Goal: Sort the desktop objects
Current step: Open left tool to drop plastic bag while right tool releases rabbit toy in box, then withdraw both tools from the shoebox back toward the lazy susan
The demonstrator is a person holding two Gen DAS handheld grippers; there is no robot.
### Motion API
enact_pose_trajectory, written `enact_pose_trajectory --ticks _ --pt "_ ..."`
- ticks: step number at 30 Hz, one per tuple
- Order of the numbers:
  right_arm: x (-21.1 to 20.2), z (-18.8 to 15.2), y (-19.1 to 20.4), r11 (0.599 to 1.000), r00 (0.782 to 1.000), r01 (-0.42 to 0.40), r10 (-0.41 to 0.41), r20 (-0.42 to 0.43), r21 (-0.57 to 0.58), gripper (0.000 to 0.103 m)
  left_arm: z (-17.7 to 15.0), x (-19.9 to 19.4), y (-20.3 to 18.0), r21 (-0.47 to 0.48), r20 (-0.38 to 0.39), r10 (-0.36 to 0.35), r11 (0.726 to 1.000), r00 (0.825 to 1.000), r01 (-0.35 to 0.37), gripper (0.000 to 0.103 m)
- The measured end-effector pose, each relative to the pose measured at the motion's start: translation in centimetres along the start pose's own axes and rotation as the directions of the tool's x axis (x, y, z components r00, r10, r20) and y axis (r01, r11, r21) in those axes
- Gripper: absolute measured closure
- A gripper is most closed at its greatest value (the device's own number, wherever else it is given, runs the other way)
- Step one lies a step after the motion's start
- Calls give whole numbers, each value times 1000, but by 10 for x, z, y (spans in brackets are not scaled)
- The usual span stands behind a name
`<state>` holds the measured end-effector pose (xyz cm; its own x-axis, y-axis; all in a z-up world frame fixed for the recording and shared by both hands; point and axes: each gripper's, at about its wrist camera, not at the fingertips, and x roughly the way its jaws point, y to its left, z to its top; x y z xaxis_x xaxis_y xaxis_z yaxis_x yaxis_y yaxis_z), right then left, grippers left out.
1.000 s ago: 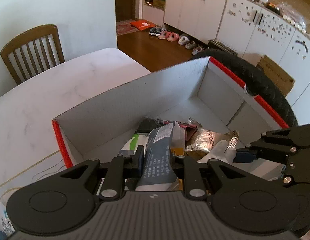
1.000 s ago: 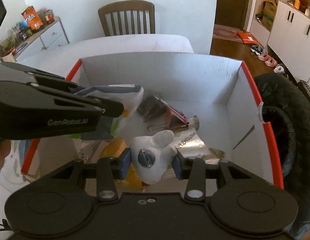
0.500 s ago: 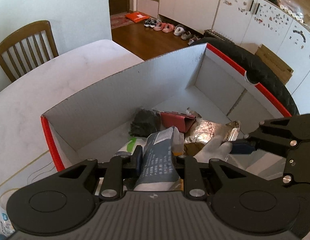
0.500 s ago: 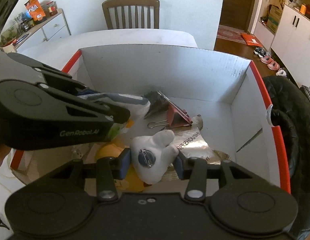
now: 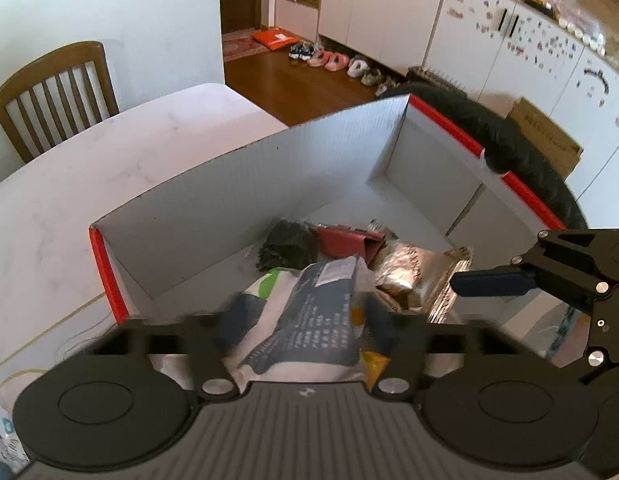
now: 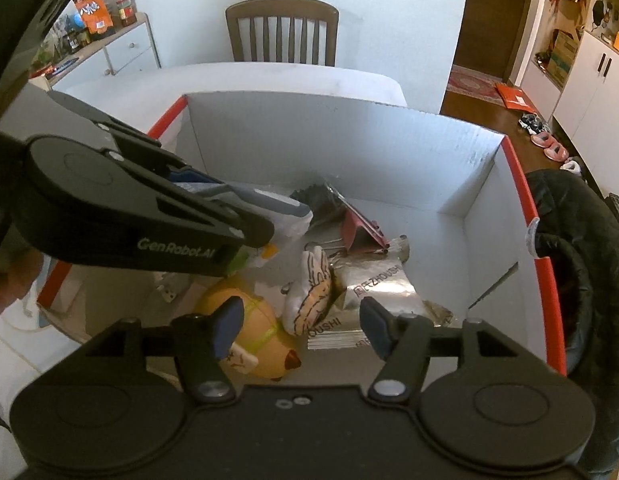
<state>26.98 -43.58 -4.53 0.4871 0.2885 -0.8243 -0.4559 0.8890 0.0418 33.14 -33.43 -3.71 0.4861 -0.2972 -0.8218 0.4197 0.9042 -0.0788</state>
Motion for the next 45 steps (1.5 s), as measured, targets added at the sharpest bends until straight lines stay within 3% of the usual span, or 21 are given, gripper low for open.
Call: enact_pose_trajectory --ticks 3,26,41,45 --pt "-9 -1 -3 1000 1000 -7 7 25 2 29 0 -5 -2 7 15 -5 1000 1000 5 30" --pt "-49 -2 -14 993 993 -80 72 95 91 21 -23 -71 7 -73 128 -59 995 990 69 30" --pt "-52 8 51 992 988 -116 110 110 50 18 -74 -136 66 -117 188 -33 992 982 56 30" --pt "-47 12 70 992 989 -112 106 103 57 18 -91 -146 87 -107 191 2 994 982 19 27"
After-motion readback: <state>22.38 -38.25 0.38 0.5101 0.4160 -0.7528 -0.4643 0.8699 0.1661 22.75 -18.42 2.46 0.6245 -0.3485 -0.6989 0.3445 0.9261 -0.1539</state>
